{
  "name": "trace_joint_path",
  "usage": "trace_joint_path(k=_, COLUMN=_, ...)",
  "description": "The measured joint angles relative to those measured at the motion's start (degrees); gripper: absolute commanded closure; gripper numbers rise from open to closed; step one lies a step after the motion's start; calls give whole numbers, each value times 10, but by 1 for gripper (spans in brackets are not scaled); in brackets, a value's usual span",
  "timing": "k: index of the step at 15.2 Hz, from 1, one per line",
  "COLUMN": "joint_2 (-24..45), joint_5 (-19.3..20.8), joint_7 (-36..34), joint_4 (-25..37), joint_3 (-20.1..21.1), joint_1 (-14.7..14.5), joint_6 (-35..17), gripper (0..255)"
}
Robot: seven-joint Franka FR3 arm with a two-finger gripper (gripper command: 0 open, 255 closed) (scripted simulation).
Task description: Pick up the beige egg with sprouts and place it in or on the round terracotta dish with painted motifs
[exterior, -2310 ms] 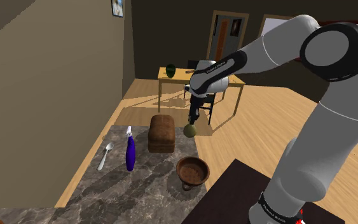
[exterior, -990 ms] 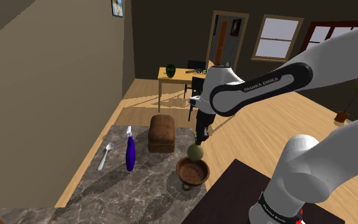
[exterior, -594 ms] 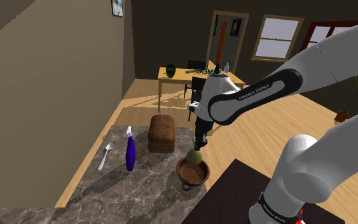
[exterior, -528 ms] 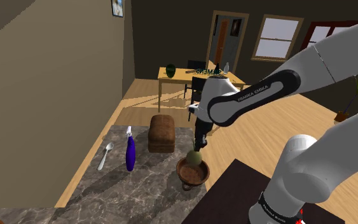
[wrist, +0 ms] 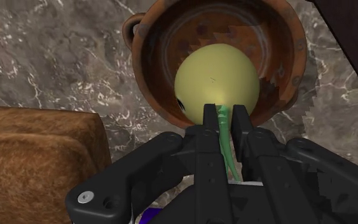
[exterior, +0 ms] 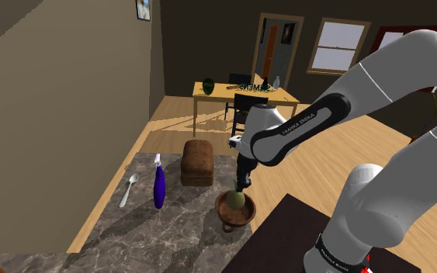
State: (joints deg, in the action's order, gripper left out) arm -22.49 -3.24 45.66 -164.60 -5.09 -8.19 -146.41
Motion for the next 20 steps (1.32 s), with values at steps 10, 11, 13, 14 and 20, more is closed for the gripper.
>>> trace_joint_path(k=10, joint_2=2, joint_5=-1, joint_7=0, joint_4=-1, joint_3=0, joint_1=-1, joint_6=-4, gripper=0)
trace_joint_path(k=11, joint_2=2, joint_5=-1, joint_7=0, joint_4=-1, joint_3=0, joint_1=-1, joint_6=-4, gripper=0)
trace_joint_path(k=13, joint_2=-11, joint_5=2, joint_7=-1, joint_4=0, joint_3=0, joint_1=2, joint_6=9, gripper=0)
trace_joint_path(k=14, joint_2=-23, joint_5=4, joint_7=-2, joint_4=5, joint_3=1, joint_1=3, joint_6=26, gripper=0)
trace_joint_path(k=20, joint_2=-78, joint_5=12, joint_7=-9, joint_4=22, joint_3=5, joint_1=10, joint_6=99, gripper=0)
